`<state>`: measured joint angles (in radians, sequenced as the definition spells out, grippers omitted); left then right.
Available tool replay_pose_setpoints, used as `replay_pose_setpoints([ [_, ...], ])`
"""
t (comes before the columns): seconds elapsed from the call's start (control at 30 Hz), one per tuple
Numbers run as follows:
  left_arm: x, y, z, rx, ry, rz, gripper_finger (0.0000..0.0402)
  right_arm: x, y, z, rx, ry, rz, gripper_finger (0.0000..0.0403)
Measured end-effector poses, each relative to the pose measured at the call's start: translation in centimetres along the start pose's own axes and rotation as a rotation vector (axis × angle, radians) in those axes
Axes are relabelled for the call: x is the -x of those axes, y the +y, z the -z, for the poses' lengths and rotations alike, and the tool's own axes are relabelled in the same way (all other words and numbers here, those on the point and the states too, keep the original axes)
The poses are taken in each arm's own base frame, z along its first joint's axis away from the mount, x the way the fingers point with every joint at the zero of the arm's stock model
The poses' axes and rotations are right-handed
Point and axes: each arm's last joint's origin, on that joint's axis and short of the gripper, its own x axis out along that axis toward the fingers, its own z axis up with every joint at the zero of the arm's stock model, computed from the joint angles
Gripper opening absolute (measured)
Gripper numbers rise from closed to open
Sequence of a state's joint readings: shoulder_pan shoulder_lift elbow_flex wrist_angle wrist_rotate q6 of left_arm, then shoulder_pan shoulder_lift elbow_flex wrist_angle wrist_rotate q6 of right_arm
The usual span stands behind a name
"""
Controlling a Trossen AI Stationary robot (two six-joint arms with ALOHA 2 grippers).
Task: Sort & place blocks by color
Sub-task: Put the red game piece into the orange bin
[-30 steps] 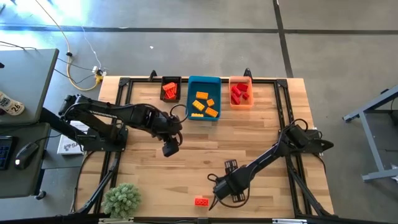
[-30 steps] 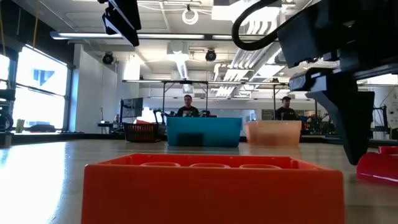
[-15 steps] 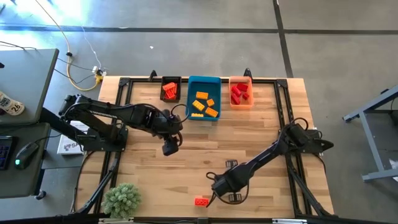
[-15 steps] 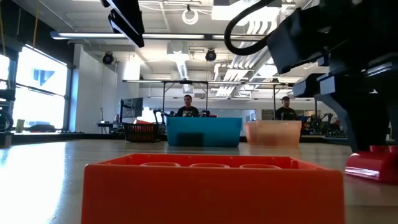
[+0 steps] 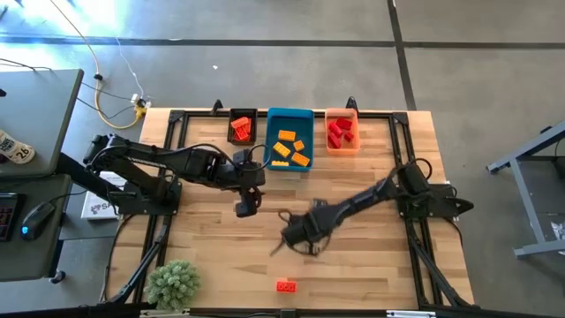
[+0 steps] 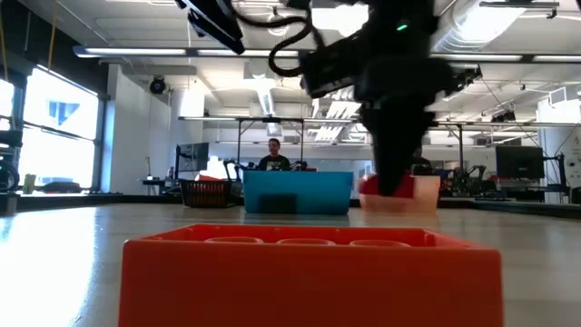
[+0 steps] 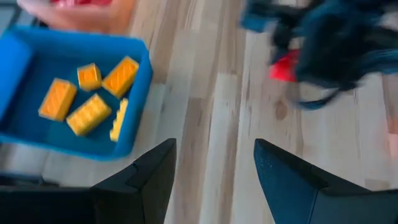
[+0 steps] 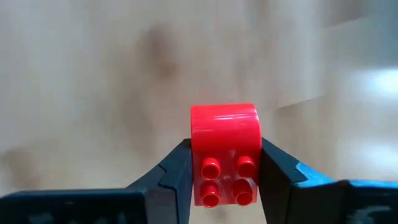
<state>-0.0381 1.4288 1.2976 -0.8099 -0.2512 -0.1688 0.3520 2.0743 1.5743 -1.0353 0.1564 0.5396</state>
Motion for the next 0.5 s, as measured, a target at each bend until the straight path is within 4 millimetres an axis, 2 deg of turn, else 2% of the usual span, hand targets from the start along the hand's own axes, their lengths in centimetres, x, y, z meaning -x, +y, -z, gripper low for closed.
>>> replay_pose_setpoints([
  [0.13,0.0,0.1,-0.2,-0.094,-0.027,-0.028,0.0203,0.3,-3.6,-1.8,-0.078,0.001,0.090,0.0112],
  [0.27,0.0,0.6,-0.3,-0.167,-0.030,-0.131,0.0203,0.6,-7.5,-3.2,-0.161,0.024,0.174,0.0112],
  [0.5,-0.3,2.5,-0.5,-0.130,-0.020,-0.251,0.0203,1.5,-14.1,-4.6,-0.284,0.088,0.285,0.0112],
])
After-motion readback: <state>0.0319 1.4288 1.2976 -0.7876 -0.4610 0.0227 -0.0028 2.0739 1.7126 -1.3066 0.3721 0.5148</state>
